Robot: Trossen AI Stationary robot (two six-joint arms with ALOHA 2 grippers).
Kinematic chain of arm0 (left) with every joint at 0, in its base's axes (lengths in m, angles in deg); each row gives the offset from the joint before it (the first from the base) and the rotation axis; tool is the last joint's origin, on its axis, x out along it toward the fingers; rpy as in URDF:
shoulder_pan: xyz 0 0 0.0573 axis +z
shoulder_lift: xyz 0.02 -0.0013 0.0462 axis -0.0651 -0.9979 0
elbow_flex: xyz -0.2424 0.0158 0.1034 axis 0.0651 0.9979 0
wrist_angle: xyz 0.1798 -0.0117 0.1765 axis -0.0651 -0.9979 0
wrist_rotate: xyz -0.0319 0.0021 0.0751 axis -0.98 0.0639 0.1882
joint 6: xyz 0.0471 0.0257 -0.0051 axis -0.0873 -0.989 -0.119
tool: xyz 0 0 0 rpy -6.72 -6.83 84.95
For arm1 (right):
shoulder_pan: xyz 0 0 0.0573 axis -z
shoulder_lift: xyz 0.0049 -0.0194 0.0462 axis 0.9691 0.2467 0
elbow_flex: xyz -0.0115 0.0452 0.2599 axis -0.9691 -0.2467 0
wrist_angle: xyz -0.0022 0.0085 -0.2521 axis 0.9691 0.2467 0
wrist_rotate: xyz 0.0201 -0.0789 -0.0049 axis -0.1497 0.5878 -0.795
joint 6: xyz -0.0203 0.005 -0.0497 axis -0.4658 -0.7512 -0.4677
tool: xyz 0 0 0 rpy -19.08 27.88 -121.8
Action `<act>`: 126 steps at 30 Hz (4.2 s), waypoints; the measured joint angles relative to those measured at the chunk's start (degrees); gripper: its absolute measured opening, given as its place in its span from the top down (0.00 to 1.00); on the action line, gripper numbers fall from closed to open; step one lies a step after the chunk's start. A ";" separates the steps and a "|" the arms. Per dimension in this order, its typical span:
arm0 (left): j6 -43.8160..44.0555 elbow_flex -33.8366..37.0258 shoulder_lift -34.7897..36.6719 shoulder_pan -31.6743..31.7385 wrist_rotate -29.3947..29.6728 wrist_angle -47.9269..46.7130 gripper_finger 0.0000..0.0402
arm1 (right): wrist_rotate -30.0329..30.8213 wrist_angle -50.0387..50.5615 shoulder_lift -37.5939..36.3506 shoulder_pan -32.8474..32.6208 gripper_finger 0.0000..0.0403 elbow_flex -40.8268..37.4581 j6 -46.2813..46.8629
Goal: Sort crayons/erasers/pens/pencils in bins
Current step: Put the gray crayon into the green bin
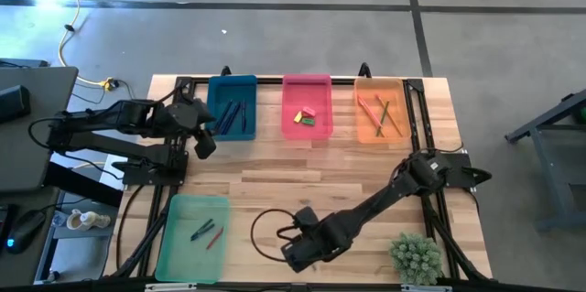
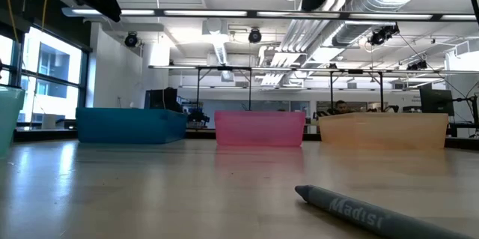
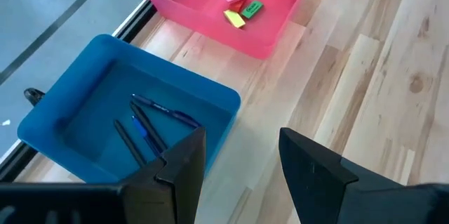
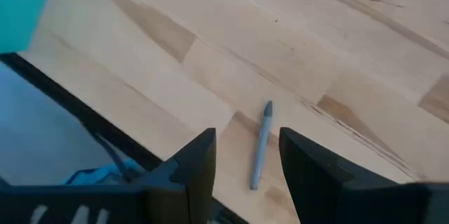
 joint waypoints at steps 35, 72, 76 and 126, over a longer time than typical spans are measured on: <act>-2.38 0.02 -2.60 -0.02 -0.01 -0.06 0.58 | -8.57 8.09 12.52 -1.47 0.74 0.16 8.62; -6.98 0.02 -2.42 0.00 -14.26 -0.87 0.58 | -9.98 3.66 8.54 -0.59 0.99 -3.01 11.76; -9.14 0.02 -2.42 -0.02 -14.40 -1.59 0.58 | -6.67 3.78 7.06 0.11 0.99 -2.87 11.81; 1.86 15.43 13.29 5.91 -44.99 15.17 0.58 | 21.02 -18.94 -6.17 11.09 0.99 -2.67 -16.12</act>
